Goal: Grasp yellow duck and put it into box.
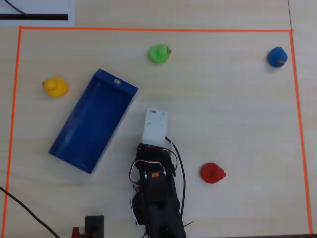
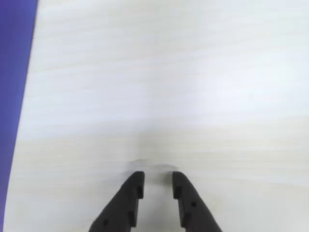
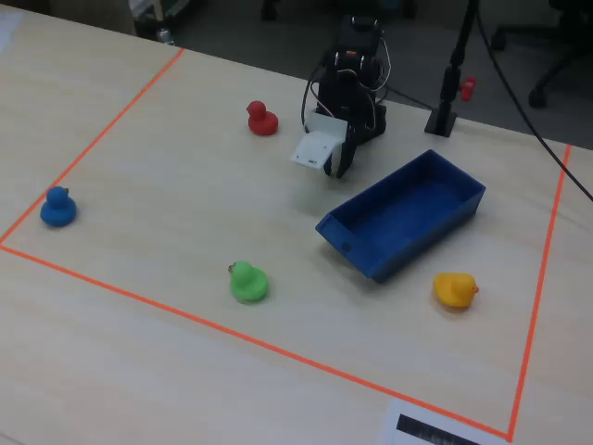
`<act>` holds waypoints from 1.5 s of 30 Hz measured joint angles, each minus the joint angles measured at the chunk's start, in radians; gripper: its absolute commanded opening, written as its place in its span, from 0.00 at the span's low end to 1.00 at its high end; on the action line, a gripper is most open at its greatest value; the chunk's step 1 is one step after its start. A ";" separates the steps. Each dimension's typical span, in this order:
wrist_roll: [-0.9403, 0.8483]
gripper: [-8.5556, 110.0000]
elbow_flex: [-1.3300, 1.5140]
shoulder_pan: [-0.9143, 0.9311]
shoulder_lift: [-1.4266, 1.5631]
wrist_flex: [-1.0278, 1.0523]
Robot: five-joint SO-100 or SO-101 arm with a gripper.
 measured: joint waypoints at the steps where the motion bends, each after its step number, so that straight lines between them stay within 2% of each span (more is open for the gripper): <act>1: 0.000 0.12 0.000 0.000 0.000 0.000; 31: 0.000 0.13 0.000 0.000 0.000 0.000; 37: 0.000 0.07 0.000 0.000 0.000 0.000; 45: 0.000 0.07 0.000 0.017 0.000 0.000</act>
